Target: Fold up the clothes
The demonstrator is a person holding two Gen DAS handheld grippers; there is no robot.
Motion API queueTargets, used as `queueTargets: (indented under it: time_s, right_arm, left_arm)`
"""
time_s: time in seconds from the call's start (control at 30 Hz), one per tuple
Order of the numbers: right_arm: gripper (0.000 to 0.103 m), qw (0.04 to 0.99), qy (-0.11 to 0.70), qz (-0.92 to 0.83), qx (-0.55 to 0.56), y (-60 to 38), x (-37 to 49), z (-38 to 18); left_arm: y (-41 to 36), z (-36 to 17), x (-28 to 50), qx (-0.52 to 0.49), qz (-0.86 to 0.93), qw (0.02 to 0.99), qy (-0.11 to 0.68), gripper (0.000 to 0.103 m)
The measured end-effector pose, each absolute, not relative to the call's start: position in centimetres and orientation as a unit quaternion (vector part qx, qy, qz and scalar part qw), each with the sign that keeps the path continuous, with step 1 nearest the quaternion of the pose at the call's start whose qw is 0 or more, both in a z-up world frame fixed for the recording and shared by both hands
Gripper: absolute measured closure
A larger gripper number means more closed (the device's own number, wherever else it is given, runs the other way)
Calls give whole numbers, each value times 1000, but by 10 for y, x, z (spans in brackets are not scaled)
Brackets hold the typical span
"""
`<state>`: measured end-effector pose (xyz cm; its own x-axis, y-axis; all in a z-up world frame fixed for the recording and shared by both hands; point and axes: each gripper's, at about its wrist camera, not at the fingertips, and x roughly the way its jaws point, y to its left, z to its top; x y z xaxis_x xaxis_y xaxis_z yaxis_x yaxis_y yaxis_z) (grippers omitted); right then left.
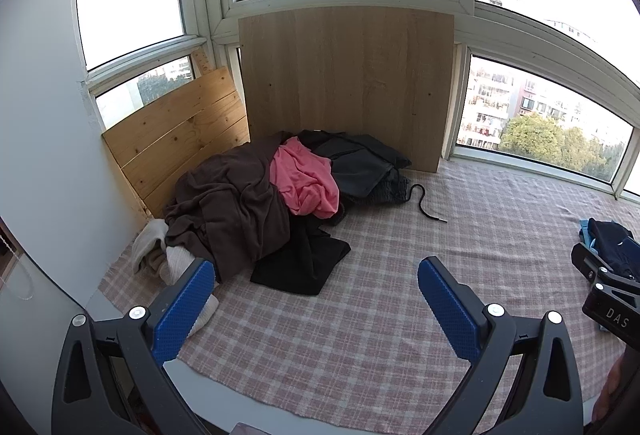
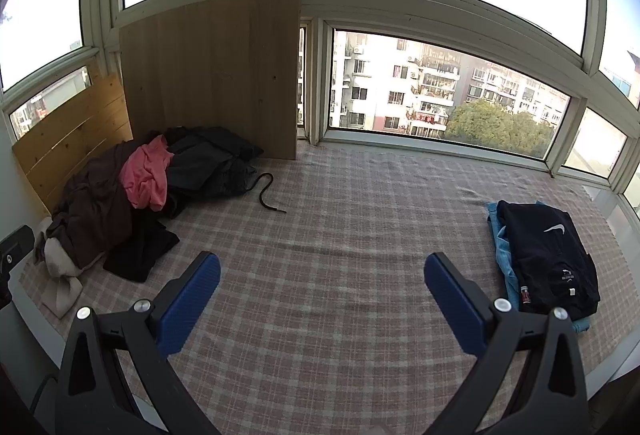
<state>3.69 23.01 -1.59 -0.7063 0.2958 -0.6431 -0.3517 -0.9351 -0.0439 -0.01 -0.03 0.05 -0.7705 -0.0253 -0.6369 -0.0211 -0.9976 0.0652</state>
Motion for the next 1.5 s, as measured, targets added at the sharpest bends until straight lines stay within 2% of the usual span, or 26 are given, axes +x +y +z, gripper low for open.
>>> queueTargets:
  time_s: [0.23,0.3,0.87,1.37,1.5]
  right_arm:
    - [0,167,44,928,-330,222,39,-22]
    - [0,165,43,929,-329,220,39,-24]
    - [0,126,30,932,-337,218,25,-22]
    - [0,55,22,939,-340,200,4,-24]
    - [0,21,51,950,-307,201,4,-26]
  left_arm:
    - [-3,4,5,330,-943,12,-45,1]
    - [-3,-1,4,338,-940,24,-25,1]
    - [-13,-8,9,347,-936,56,-13,1]
    - [-43,-8,18,348,-930,121,16,1]
    - [-66,-9,22,348,-925,147,35,1]
